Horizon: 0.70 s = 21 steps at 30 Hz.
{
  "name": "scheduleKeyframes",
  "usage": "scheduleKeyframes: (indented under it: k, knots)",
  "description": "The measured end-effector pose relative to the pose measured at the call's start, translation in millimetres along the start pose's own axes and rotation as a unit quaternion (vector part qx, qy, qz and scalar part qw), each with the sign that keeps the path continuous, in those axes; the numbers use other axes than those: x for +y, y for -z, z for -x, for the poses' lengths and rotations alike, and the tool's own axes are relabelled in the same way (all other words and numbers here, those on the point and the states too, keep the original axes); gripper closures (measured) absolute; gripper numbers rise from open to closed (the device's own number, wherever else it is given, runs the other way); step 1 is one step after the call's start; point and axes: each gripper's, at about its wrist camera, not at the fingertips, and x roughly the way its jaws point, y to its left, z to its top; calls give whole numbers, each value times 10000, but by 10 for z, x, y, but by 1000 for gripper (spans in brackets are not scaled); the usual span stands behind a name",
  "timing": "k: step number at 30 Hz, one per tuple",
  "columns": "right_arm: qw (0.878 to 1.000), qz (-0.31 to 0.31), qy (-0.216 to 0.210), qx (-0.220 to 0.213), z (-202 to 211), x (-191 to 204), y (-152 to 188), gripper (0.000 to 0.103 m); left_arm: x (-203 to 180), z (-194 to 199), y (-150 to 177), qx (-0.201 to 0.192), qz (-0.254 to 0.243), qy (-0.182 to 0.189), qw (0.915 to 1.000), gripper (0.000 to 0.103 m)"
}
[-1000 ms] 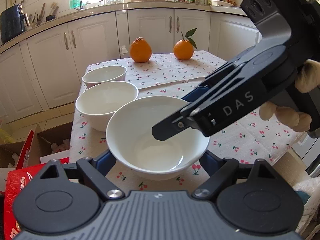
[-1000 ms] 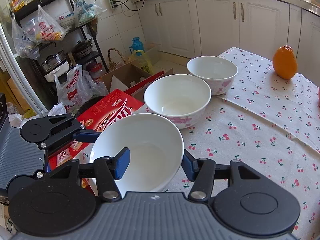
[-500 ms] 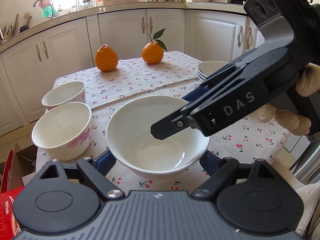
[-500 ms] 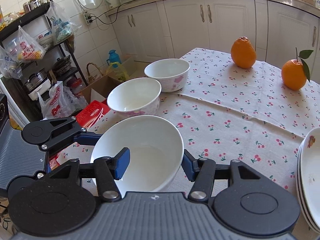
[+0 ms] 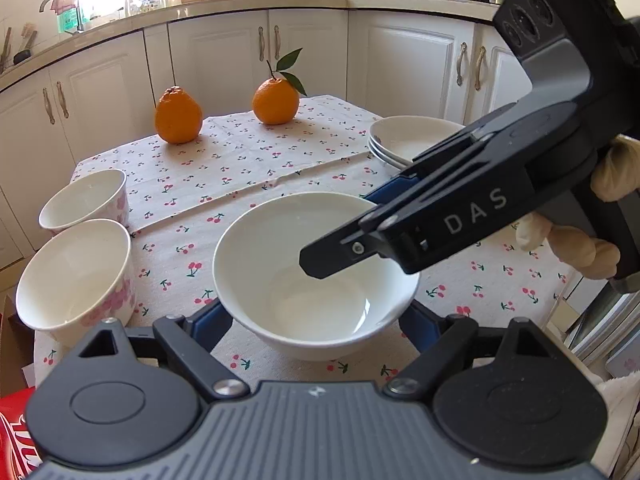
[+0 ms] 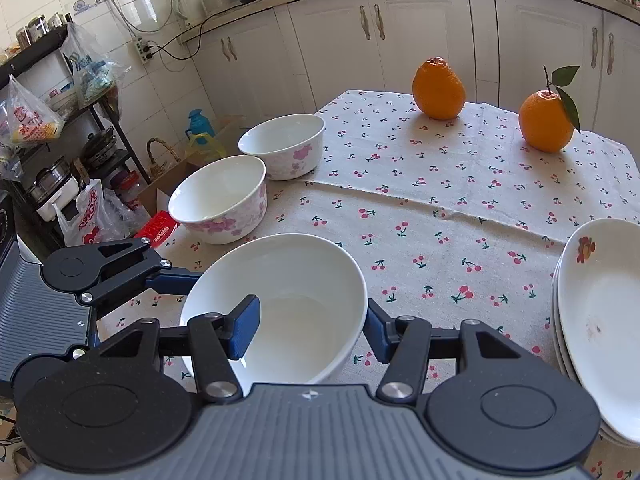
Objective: Organize plates and bowls
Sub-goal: 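Lift the white bowl with the right gripper and carry it across the table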
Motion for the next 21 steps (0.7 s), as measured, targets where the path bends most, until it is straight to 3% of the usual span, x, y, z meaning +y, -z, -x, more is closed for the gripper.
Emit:
scheduleKeyframes:
  k: [21]
  knots:
    - [9999,-116,-23,70,-50,-64,31,41,14,-89,10,131,122,102,9998,14]
